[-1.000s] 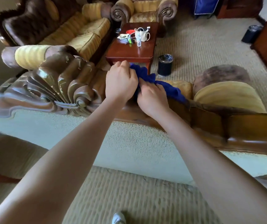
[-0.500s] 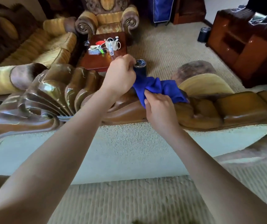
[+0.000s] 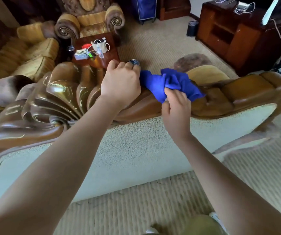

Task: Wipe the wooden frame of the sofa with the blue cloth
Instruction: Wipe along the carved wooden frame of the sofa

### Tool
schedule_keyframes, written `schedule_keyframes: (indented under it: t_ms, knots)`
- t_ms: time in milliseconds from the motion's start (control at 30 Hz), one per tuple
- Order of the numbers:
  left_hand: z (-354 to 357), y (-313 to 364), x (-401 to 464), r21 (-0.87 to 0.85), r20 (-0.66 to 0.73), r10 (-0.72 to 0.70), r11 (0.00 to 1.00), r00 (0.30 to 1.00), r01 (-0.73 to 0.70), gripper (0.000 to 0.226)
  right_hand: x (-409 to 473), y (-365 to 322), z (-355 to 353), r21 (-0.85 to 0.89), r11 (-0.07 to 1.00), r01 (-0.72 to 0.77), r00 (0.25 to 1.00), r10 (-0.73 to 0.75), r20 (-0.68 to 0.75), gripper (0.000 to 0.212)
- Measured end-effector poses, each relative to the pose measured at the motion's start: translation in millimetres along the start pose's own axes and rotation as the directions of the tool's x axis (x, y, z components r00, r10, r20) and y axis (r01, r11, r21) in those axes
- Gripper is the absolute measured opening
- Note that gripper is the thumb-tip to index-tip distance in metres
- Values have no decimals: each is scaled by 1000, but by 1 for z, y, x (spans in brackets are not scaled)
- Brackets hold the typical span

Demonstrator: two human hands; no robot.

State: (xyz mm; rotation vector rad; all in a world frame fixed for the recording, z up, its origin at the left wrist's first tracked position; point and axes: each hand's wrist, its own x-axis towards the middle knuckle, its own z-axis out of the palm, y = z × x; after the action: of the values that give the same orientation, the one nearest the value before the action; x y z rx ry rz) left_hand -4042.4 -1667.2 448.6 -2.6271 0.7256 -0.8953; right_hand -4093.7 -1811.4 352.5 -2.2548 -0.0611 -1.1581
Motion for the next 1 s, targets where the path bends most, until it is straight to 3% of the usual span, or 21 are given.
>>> schedule_keyframes:
  t_ms: [167,300,500,667,1000]
  knots:
    - [2,0,-2,2,-42,79,997,996,-79,18,-46,4,14,184,963,-196,979,181,94,22]
    - [5,-1,-3,-14,-69,79,997,995,-80,17,-48,9,15,218,926,-309,949,286,132,18]
    - [3,-2,-6,-19,-89,86,996,992,-88,20,-44,17,15,319,798,-512,825,560,-78,9]
    - [4,1,-6,-30,-121,70,997,990,-74,20,-41,-7,31,321,786,-528,789,594,-158,5]
    - [3,-1,-8,-85,-181,50,994,982,-66,19,-37,7,15,185,835,-518,846,532,-33,16]
